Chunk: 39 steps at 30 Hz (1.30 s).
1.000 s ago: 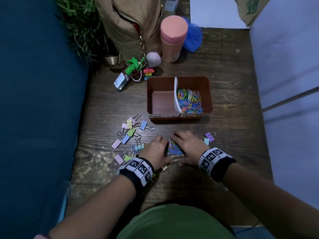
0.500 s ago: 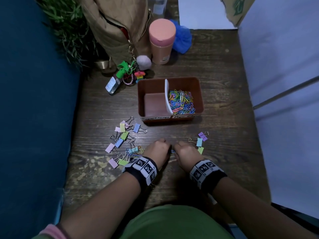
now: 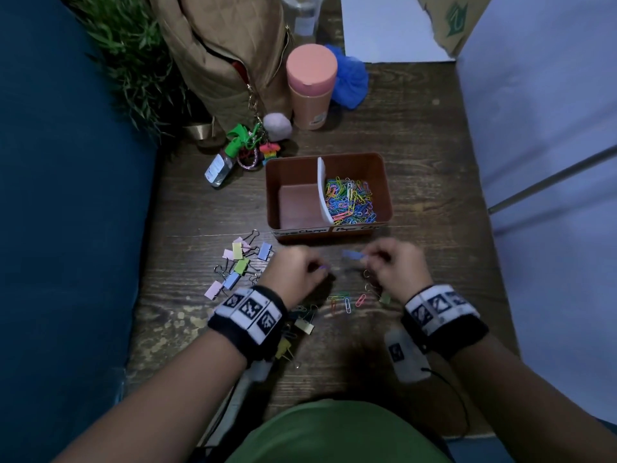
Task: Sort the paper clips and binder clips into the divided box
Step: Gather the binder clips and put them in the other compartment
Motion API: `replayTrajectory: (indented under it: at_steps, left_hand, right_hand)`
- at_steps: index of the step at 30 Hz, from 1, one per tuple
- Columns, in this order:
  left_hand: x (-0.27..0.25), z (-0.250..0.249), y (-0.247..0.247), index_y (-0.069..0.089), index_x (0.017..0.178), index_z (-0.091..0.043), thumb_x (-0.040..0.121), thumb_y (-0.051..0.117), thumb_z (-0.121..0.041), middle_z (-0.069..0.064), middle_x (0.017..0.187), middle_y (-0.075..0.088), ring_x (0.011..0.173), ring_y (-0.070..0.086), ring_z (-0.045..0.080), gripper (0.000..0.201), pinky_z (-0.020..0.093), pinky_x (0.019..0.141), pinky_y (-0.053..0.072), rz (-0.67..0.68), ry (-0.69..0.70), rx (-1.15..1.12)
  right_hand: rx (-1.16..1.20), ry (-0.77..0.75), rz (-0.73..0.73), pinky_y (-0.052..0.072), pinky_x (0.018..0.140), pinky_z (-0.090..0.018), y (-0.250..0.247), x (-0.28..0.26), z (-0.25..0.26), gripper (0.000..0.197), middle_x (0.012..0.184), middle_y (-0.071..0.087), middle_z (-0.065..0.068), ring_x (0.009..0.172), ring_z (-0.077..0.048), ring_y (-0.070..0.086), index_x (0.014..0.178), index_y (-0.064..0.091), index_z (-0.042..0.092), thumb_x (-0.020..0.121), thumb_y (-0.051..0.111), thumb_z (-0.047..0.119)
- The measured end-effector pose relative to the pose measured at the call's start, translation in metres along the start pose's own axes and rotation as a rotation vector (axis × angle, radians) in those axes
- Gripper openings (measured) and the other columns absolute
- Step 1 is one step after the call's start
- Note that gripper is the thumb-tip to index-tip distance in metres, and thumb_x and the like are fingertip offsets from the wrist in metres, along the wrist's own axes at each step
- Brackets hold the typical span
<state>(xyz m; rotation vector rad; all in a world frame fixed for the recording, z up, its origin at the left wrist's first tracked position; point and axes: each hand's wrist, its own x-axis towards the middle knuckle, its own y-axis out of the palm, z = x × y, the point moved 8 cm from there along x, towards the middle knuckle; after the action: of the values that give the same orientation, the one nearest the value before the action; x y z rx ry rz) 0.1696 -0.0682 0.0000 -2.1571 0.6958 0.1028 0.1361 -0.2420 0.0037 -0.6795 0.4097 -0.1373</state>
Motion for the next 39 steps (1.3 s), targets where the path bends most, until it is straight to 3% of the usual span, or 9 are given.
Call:
replayTrajectory:
  at_steps: [3,7,11,16,19,23,29,33,39]
  left_hand:
    - [0.023,-0.029,-0.035,0.076,0.086,-0.019,0.079,0.071,-0.017,-0.008,0.075,0.068,0.067,0.057,0.003,0.008,0.008,0.062,0.038,-0.189,0.017,-0.182]
    - [0.060,-0.048,-0.064,0.075,0.087,-0.019,0.077,0.073,-0.020,-0.008,0.070,0.066,0.068,0.062,0.008,0.010,0.017,0.069,0.048,-0.327,-0.008,-0.275]
    - [0.078,-0.037,-0.055,0.072,0.104,-0.018,0.075,0.076,-0.025,0.001,0.095,0.074,0.089,0.068,0.013,0.031,0.030,0.089,0.053,-0.238,-0.069,-0.253]
    - [0.037,-0.016,-0.062,0.073,0.096,-0.018,0.078,0.074,-0.020,-0.001,0.087,0.072,0.070,0.062,0.006,0.018,0.020,0.074,0.052,-0.301,0.011,-0.212]
    - [0.006,0.021,-0.041,0.070,0.078,-0.023,0.076,0.074,-0.026,-0.002,0.079,0.070,0.071,0.061,0.015,0.005,0.027,0.070,0.051,-0.178,-0.079,-0.064]
    - [-0.030,0.052,0.005,0.065,0.080,-0.026,0.078,0.070,-0.030,0.000,0.086,0.070,0.082,0.064,0.021,0.007,0.037,0.076,0.054,0.117,-0.180,0.164]
    - [-0.046,0.065,0.042,0.064,0.112,-0.026,0.083,0.057,-0.005,0.002,0.113,0.057,0.099,0.062,0.028,0.037,0.038,0.081,0.054,0.215,-0.166,0.272]
    - [-0.043,0.064,0.049,0.060,0.116,-0.025,0.082,0.060,-0.010,0.003,0.116,0.053,0.101,0.060,0.028,0.037,0.039,0.081,0.054,0.241,-0.132,0.312]
    - [-0.035,0.049,0.055,0.061,0.115,-0.020,0.088,0.056,-0.020,0.005,0.115,0.056,0.100,0.061,0.028,0.028,0.035,0.078,0.050,0.253,-0.022,0.382]
  right_hand:
    - [0.110,-0.059,-0.138,0.046,0.056,-0.016,-0.036,0.025,0.032,0.009,0.069,0.067,-0.011,0.055,-0.007,0.056,0.078,0.071,0.014,0.075,0.072,0.005]
    - [0.059,-0.099,-0.217,0.056,0.070,-0.038,-0.057,0.058,0.054,0.008,0.072,0.070,-0.008,0.068,-0.021,0.064,0.079,0.072,0.017,0.073,0.074,0.012]
    - [-0.119,-0.068,-0.135,0.053,0.087,-0.036,-0.047,0.065,0.054,0.032,0.096,0.073,-0.005,0.088,-0.019,0.066,0.101,0.070,0.021,0.070,0.079,0.025]
    - [-0.124,-0.269,-0.127,0.043,0.080,-0.022,-0.030,0.017,0.054,0.023,0.094,0.070,-0.010,0.085,-0.023,0.064,0.096,0.070,0.013,0.073,0.074,0.008]
    - [-0.288,-0.217,0.156,0.042,0.077,-0.030,0.024,-0.007,0.016,0.009,0.088,0.070,-0.010,0.084,-0.027,0.064,0.083,0.068,0.011,0.076,0.066,0.006]
    - [-0.494,-0.099,0.422,0.047,0.082,-0.038,0.077,-0.029,-0.028,0.023,0.108,0.058,-0.011,0.101,-0.033,0.057,0.100,0.058,0.013,0.078,0.058,0.005]
    - [-0.534,-0.145,0.444,0.042,0.088,-0.035,0.099,-0.033,-0.029,0.035,0.117,0.049,-0.014,0.110,-0.032,0.049,0.113,0.053,0.008,0.079,0.054,-0.001]
    - [-0.495,-0.250,0.442,0.045,0.079,-0.035,0.116,-0.034,-0.016,0.027,0.106,0.054,-0.014,0.101,-0.033,0.054,0.104,0.058,0.007,0.081,0.054,-0.005]
    - [-0.477,-0.289,0.379,0.045,0.090,-0.039,0.113,-0.033,-0.009,0.035,0.117,0.054,-0.013,0.113,-0.032,0.046,0.117,0.057,0.009,0.083,0.063,0.013]
